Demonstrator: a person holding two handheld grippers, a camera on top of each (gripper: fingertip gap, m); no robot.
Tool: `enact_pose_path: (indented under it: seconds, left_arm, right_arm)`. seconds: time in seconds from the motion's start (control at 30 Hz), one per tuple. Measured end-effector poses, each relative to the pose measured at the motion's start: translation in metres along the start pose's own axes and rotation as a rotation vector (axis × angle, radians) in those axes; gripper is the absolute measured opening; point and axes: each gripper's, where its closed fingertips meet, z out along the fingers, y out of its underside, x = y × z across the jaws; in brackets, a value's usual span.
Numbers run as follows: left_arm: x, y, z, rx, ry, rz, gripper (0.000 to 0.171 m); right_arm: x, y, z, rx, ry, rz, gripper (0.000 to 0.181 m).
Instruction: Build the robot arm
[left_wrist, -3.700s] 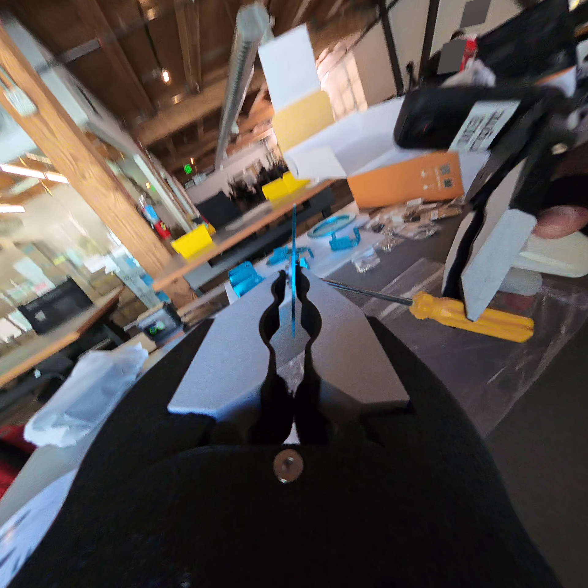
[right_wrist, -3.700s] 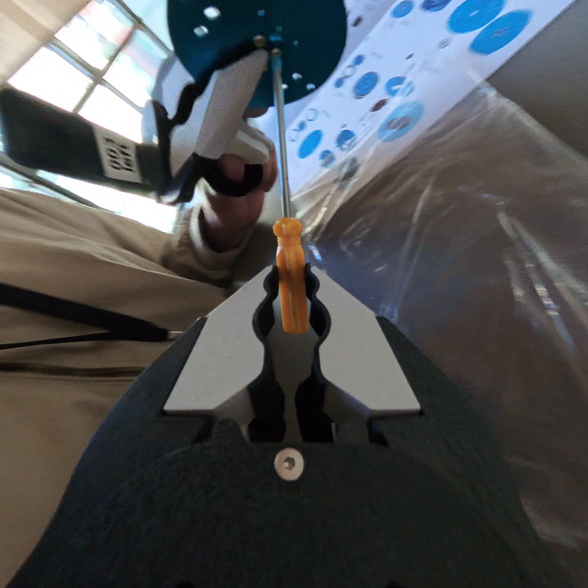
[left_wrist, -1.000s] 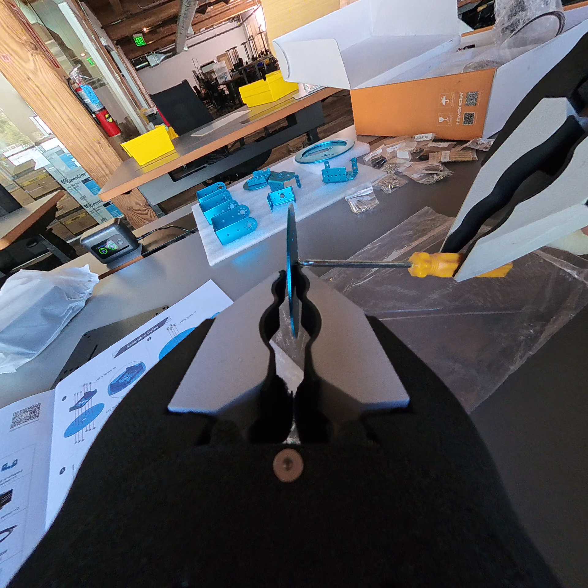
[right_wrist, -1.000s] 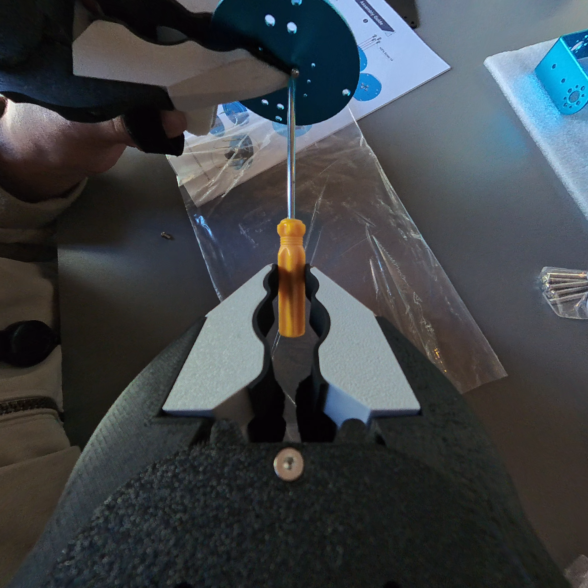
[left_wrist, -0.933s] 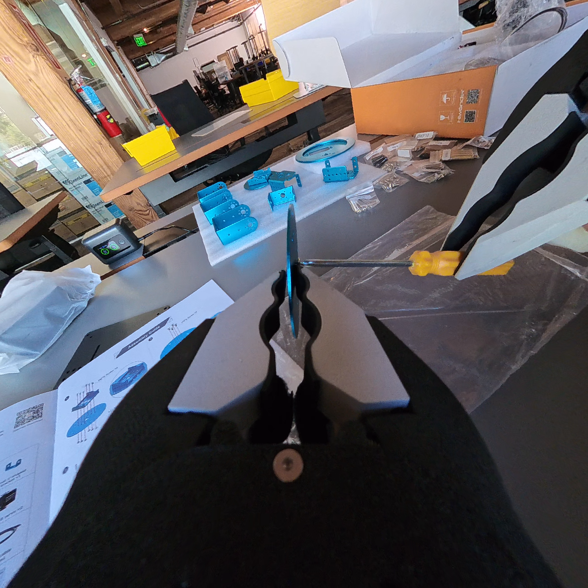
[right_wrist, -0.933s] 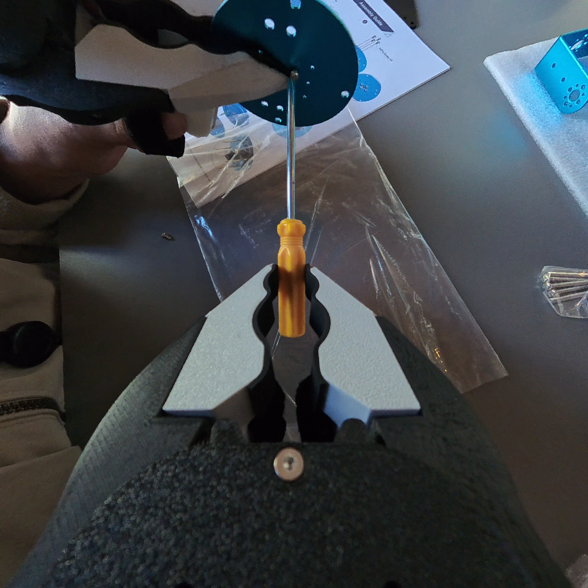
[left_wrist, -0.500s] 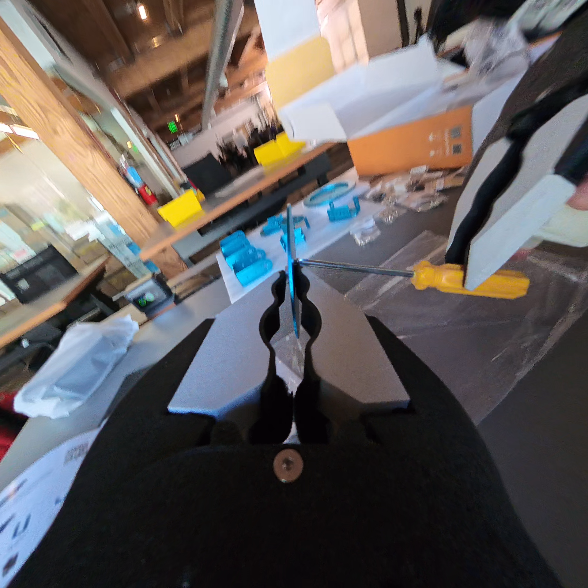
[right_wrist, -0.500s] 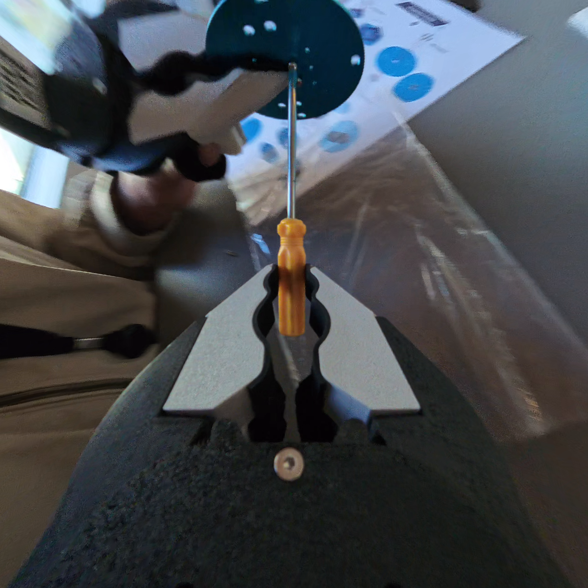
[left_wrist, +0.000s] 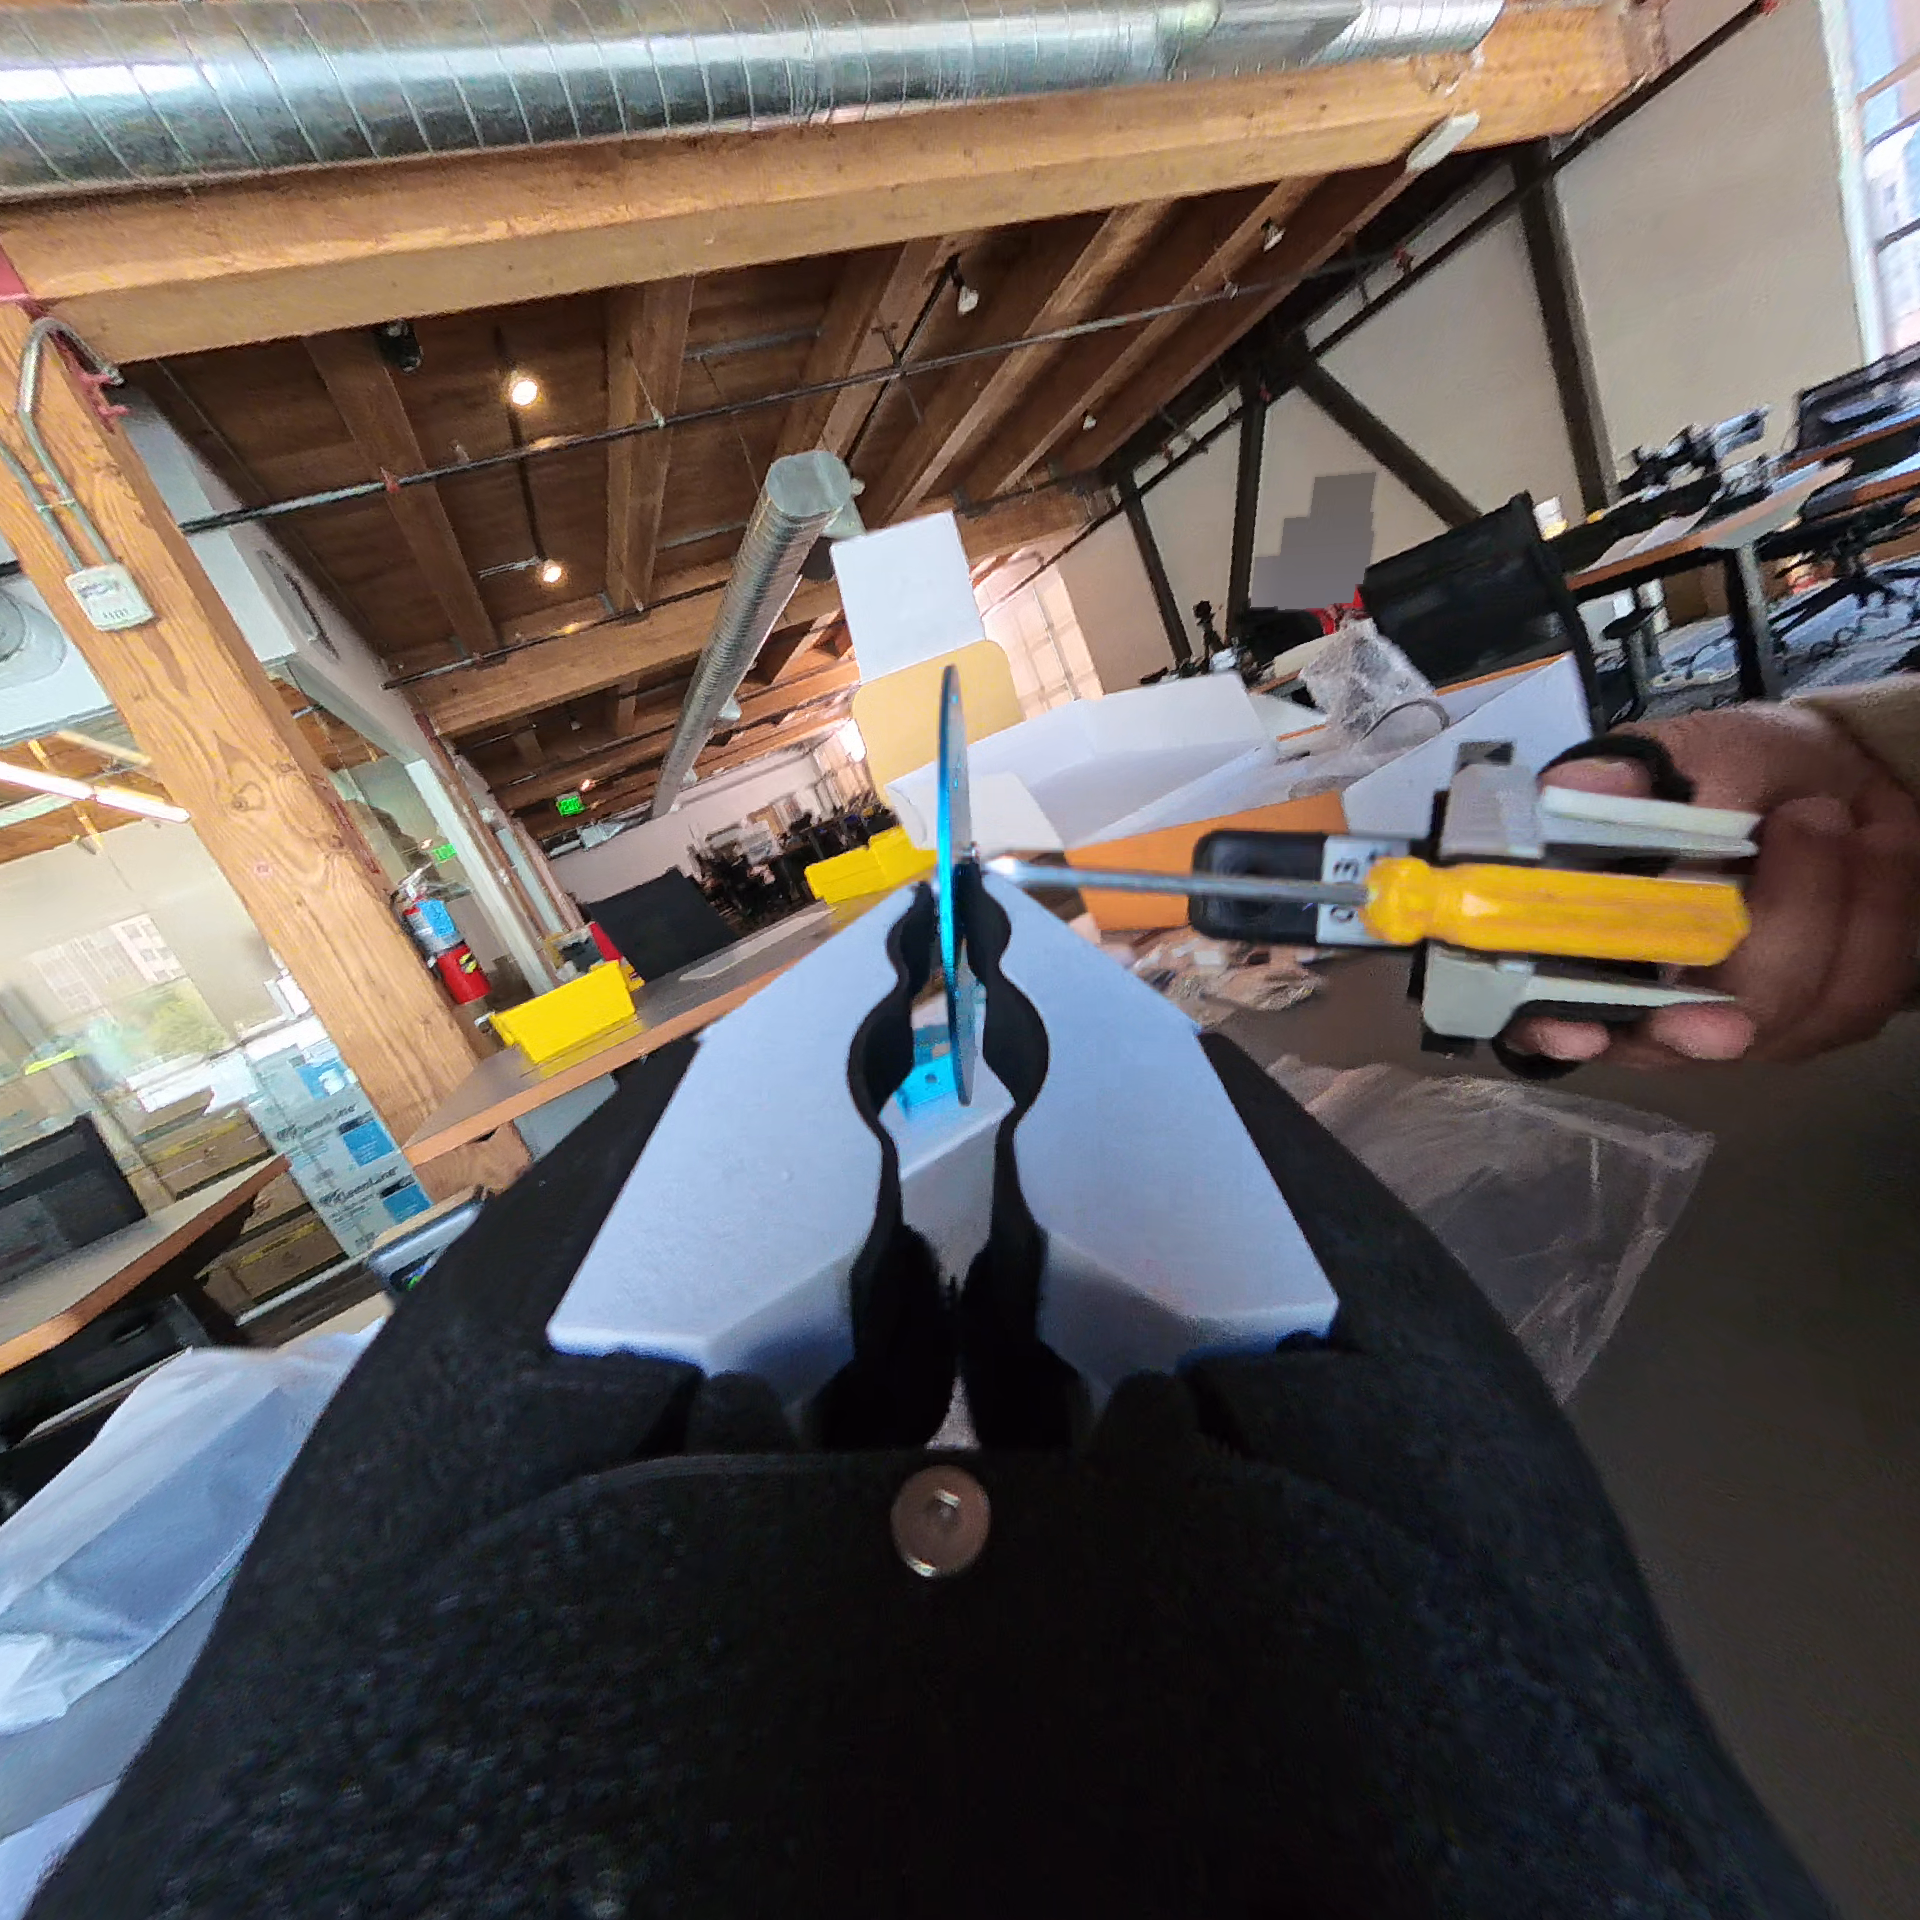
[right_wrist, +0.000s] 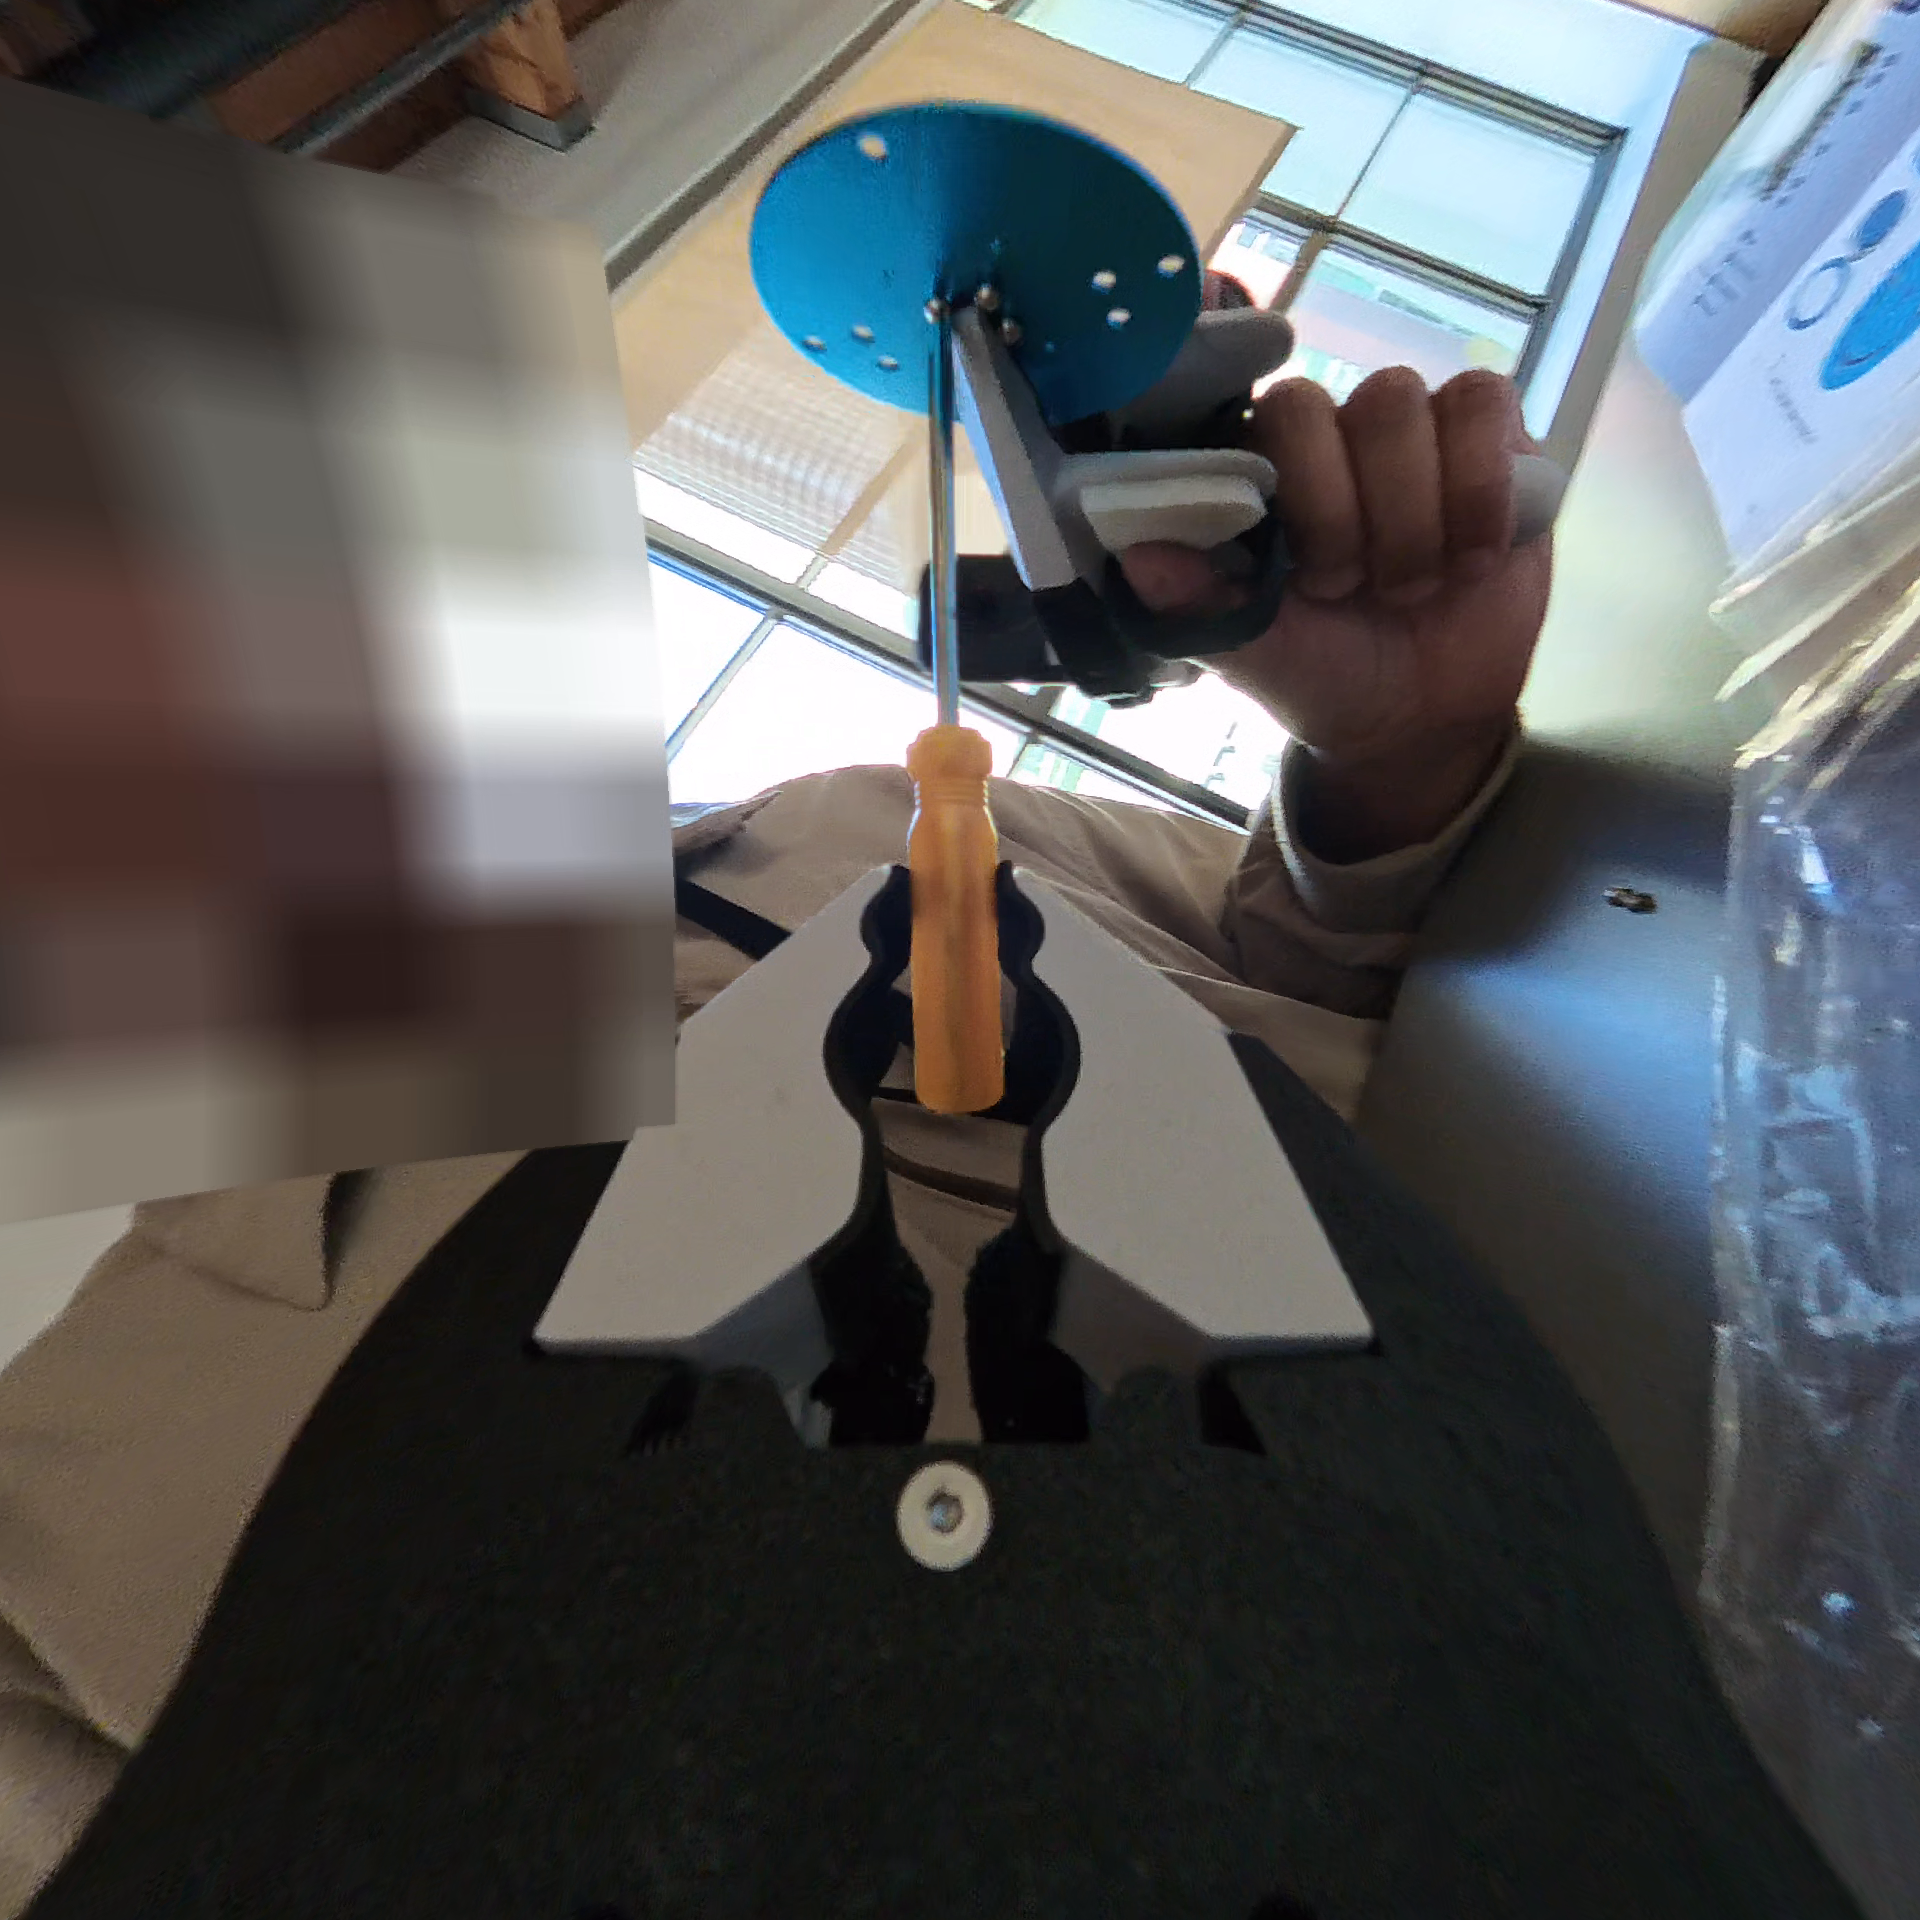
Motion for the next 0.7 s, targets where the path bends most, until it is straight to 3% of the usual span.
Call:
enact_pose_path:
  seconds: [0.03, 0.2, 0.33, 0.4, 0.57, 0.7]
  left_arm:
    - [-0.001, 0.006, 0.001, -0.03, -0.006, 0.002, 0.006]
    - [-0.009, 0.037, 0.007, -0.206, -0.057, 0.002, 0.005]
    - [-0.017, 0.078, 0.009, -0.42, -0.103, -0.032, 0.005]
    - [-0.019, 0.095, 0.008, -0.506, -0.111, -0.058, 0.006]
    - [-0.013, 0.107, 0.009, -0.563, -0.09, -0.091, 0.006]
    - [-0.007, 0.107, 0.011, -0.568, -0.076, -0.07, 0.005]
  right_arm:
    - [0.006, 0.001, -0.002, -0.009, 0.055, -0.019, 0.015]
    - [0.036, -0.01, -0.022, 0.007, 0.363, -0.166, 0.015]
    - [0.078, -0.027, -0.066, -0.085, 0.971, -0.514, 0.015]
    - [0.082, -0.035, -0.083, -0.154, 1.21, -0.684, 0.015]
    - [0.075, -0.044, -0.078, -0.183, 1.359, -0.863, 0.015]
    - [0.078, -0.041, -0.077, -0.203, 1.369, -0.85, 0.015]
